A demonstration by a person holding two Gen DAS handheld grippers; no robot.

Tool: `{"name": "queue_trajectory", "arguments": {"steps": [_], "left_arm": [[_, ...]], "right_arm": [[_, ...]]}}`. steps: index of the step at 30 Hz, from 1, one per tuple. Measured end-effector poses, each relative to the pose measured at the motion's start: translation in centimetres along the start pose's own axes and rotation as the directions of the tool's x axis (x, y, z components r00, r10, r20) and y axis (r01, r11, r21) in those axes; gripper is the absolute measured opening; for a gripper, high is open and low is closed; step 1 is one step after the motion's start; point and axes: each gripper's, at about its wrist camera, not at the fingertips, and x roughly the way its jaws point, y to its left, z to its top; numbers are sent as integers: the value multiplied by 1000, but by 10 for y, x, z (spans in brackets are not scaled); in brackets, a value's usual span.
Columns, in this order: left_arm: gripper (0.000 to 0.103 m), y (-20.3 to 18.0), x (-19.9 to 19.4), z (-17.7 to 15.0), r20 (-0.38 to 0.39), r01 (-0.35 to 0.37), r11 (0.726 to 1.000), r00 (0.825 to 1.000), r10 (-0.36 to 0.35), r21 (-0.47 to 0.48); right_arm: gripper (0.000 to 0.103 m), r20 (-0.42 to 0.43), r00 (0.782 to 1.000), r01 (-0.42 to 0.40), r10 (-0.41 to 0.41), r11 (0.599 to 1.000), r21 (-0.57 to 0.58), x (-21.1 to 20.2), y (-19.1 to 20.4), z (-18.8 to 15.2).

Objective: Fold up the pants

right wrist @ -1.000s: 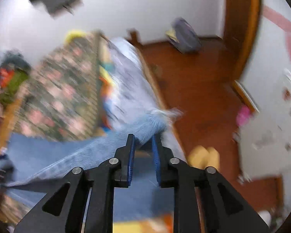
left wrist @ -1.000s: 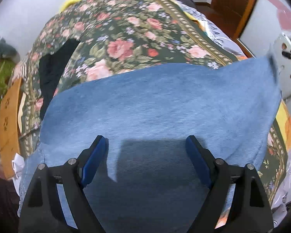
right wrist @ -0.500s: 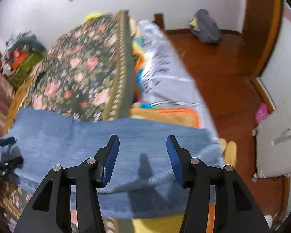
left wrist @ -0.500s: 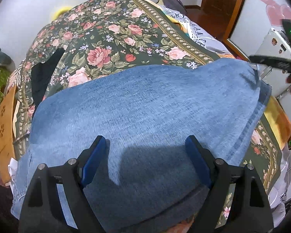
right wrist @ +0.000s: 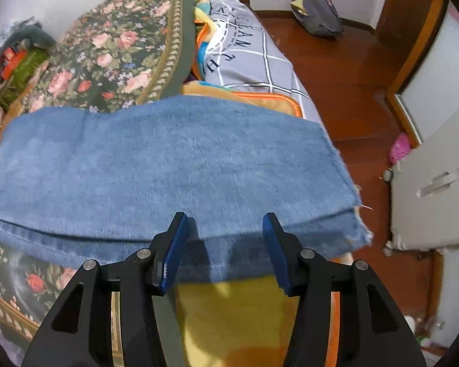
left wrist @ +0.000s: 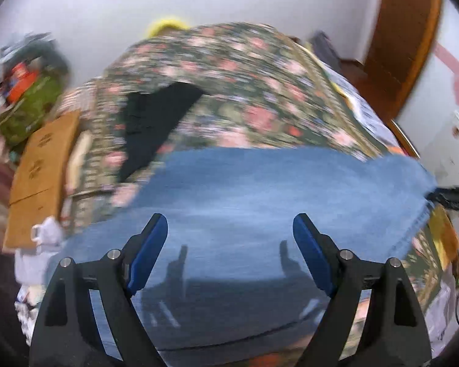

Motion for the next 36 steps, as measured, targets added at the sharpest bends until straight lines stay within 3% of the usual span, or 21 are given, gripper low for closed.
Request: {"name": "queue_trajectory", "arguments": {"steps": [5, 9, 12, 16, 21, 27, 30, 34, 36], "left_arm": [[84, 91, -20, -3, 14, -105, 986, 994, 108, -133], [88, 159, -29, -12, 6, -158, 962, 987, 164, -222], [90, 206, -28, -21, -11, -196, 939, 979, 201, -284], [90, 262, -7, -34, -77, -210, 909, 978, 196, -360], [90, 299, 41, -53, -187, -174, 898, 977, 106, -404], [90, 319, 91, -82, -307, -143, 888, 952, 2, -437], [87, 322, 107, -95, -307, -28, 874, 941, -140, -484], [69, 323, 115, -107, -274, 98, 844, 921, -278, -527], [62, 320, 117, -111, -267, 128, 831, 911, -314, -541]], "right_arm": [[47, 109, 993, -47, 51, 998, -36, -33, 37, 29], [47, 185, 974, -109, 134, 984, -140, -53, 102, 60], [49, 199, 959, -157, 204, 961, -227, -59, 158, 79], [52, 191, 940, -210, 282, 921, -328, -54, 225, 97], [52, 128, 927, -268, 354, 859, -437, -31, 302, 111], [52, 44, 922, -302, 384, 787, -538, 2, 371, 120], [52, 6, 925, -313, 381, 771, -555, 25, 395, 128], [52, -72, 913, -378, 401, 768, -518, 58, 415, 142], [52, -104, 912, -394, 397, 777, -490, 73, 424, 151]]}}
